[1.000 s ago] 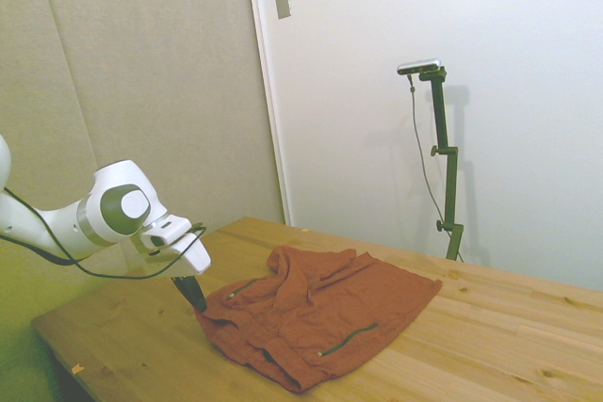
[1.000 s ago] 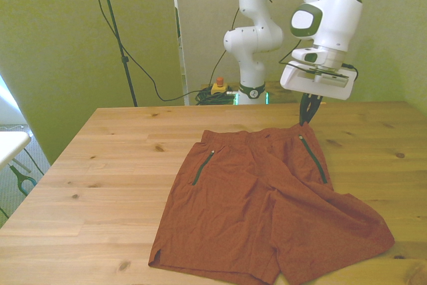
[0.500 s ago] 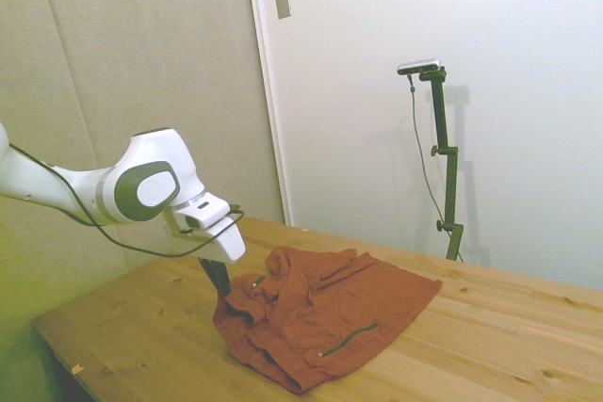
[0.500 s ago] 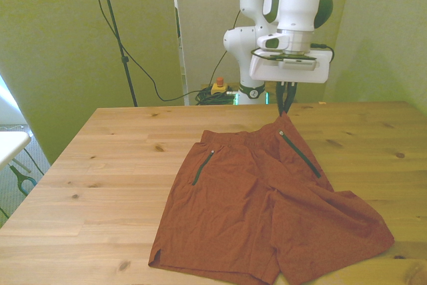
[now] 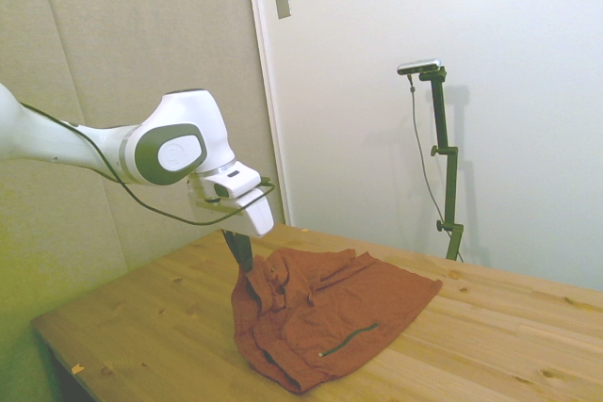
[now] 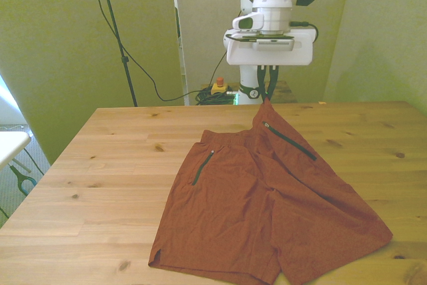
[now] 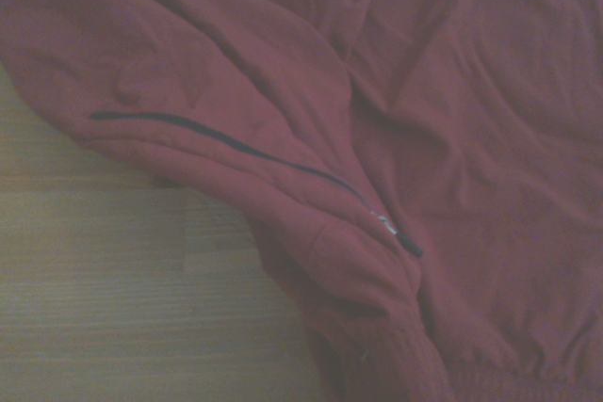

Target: Fold the shorts

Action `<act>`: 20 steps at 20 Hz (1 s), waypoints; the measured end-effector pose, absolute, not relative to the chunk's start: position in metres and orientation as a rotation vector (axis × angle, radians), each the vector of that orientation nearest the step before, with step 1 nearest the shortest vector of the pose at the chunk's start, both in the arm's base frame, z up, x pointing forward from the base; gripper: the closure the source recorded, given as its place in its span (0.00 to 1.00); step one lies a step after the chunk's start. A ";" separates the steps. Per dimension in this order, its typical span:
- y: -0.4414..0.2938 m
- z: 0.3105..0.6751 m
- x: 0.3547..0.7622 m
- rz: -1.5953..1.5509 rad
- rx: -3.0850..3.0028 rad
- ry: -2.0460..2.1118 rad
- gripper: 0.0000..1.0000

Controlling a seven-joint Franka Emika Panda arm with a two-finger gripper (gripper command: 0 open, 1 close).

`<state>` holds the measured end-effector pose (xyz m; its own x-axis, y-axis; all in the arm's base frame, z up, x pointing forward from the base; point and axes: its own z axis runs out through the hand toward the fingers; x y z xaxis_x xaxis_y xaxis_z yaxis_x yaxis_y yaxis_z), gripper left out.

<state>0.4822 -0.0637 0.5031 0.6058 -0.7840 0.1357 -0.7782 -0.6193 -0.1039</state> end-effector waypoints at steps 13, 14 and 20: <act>-0.198 0.420 0.456 -0.011 -2.648 1.586 0.00; -0.205 0.411 0.455 0.012 -2.646 1.596 0.00; -0.220 0.382 0.454 0.078 -2.649 1.619 0.00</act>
